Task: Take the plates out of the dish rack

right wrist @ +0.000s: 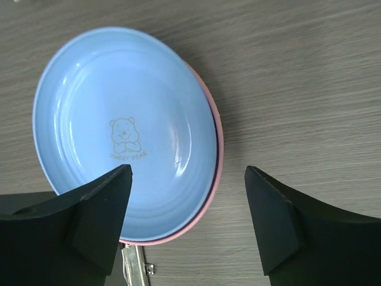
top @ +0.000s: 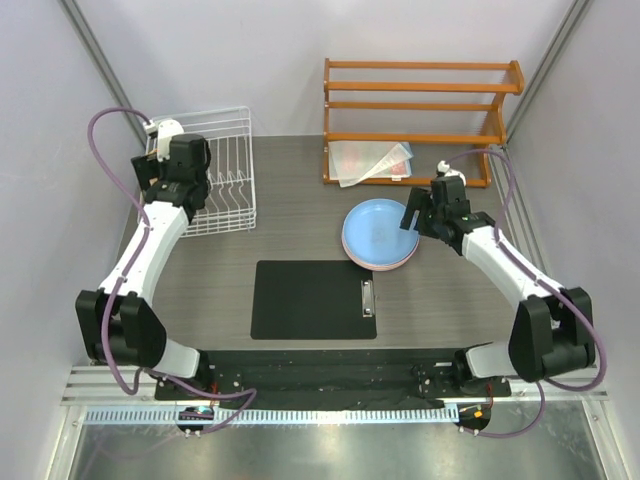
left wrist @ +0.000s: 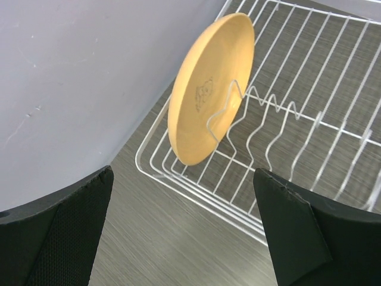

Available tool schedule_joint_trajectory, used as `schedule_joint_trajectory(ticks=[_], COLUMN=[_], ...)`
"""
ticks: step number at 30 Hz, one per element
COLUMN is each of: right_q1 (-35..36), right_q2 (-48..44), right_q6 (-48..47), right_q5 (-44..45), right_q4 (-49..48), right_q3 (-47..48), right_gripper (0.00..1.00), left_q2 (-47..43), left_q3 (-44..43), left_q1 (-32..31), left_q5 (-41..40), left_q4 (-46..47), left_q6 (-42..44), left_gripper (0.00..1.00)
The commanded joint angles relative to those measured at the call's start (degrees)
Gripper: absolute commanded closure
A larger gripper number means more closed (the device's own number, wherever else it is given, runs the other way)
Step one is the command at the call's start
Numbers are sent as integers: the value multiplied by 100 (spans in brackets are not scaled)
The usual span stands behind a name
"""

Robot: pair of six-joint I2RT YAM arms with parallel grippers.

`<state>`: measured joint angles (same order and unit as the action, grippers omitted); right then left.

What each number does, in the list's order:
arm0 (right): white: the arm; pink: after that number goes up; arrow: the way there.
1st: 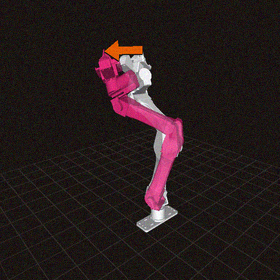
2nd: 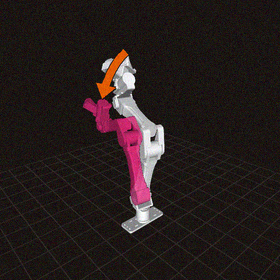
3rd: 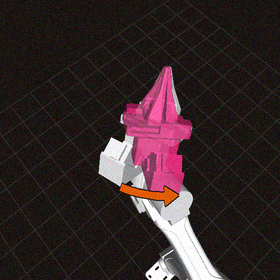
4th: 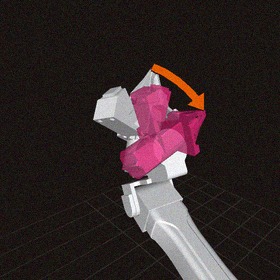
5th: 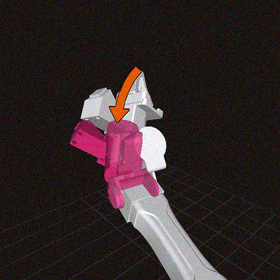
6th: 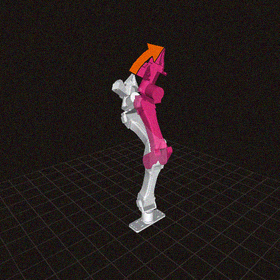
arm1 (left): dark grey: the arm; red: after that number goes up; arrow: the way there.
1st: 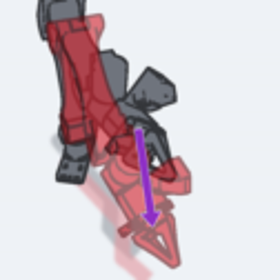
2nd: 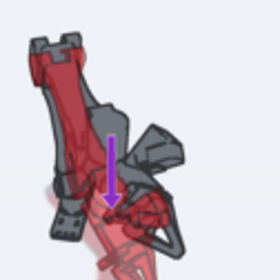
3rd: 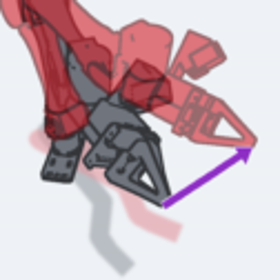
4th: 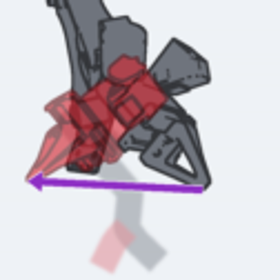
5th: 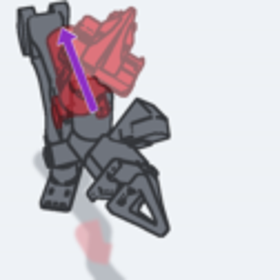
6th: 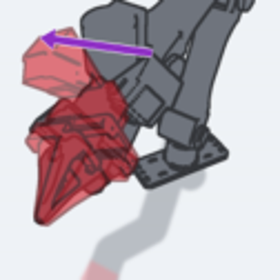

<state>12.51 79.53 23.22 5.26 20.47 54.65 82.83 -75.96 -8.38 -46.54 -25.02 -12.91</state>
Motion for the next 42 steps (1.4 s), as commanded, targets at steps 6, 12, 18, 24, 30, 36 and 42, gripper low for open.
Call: schedule_joint_trajectory(ticks=[6, 12, 18, 24, 30, 36, 42], right_q1=[-12, -21, -12, -21, -30, -47, -56], right_q2=[-658, -114, 71, 230, 221, 133, 45], right_q6=[-204, -195, -213, -195, -213, -222, -187], right_q5=[669, 407, 283, 125, 81, 11, -95], right_q4=[-34, -174, -368, -526, -553, -553, -561], right_q3=[405, 538, 476, 406, 327, 283, 230], right_gripper=[14, 15, 18, 24, 24, 23, 23], left_q2=[777, 1489, 1903, 2141, 2027, 1992, 1632], left_q3=[-699, -990, -903, -1000, -973, -1368, -1377], left_q1=[583, 820, 1207, 1199, 1207, 1207, 1111], left_q5=[58, -118, -21, -277, -338, -426, -381], left_q4=[602, 901, 1568, 1710, 1711, 1245, 1227], left_q6=[139, 464, 560, 649, 667, 544, 719], left_gripper=[1, 1, 19, 54, 91, 100, 100])
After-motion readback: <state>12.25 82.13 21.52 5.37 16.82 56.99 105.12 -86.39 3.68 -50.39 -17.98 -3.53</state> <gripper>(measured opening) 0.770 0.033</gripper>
